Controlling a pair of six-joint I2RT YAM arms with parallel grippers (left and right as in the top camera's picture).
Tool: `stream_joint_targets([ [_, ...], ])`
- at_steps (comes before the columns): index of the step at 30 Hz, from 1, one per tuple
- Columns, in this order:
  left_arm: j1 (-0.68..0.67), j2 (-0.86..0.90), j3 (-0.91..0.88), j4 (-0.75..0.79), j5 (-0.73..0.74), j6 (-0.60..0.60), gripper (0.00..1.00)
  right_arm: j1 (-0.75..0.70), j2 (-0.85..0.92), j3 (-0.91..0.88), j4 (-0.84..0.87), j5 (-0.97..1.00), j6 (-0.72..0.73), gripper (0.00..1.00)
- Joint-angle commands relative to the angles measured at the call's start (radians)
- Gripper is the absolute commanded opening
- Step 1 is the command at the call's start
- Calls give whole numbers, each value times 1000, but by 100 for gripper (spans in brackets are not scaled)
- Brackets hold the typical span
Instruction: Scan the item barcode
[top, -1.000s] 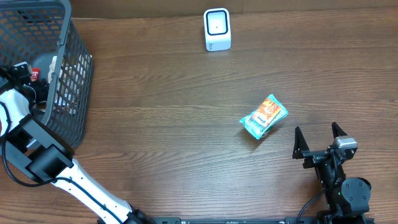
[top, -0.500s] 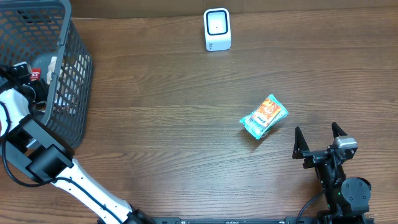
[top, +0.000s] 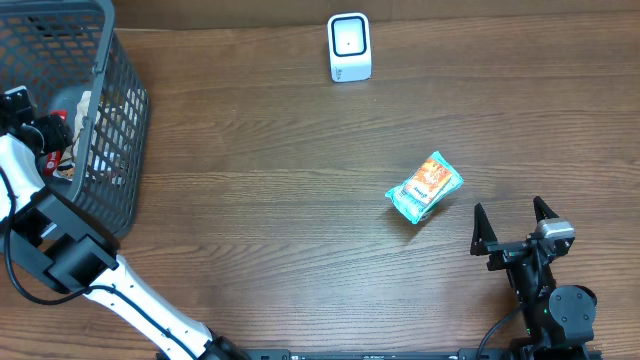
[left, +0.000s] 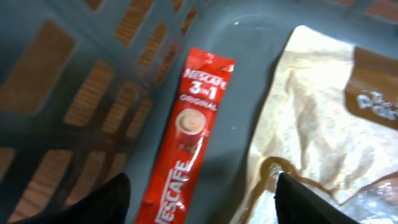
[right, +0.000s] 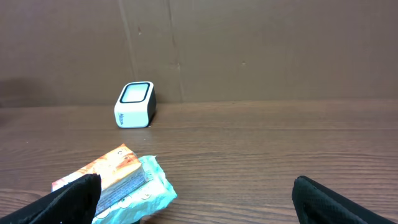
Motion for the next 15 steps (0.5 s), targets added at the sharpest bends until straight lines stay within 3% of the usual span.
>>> stream_joint_targets([
  [1, 8, 13, 11, 0, -59, 19, 62, -6, -11, -10, 5, -1, -1, 100],
  [11, 38, 114, 10, -7, -51, 20, 55, -6, -11, -10, 5, -1, -1, 100],
  [14, 47, 150, 10, -16, -51, 20, 44, -6, -11, -10, 5, -1, -1, 100],
  [15, 48, 160, 10, -21, -51, 20, 34, -6, -11, -10, 5, -1, -1, 100],
])
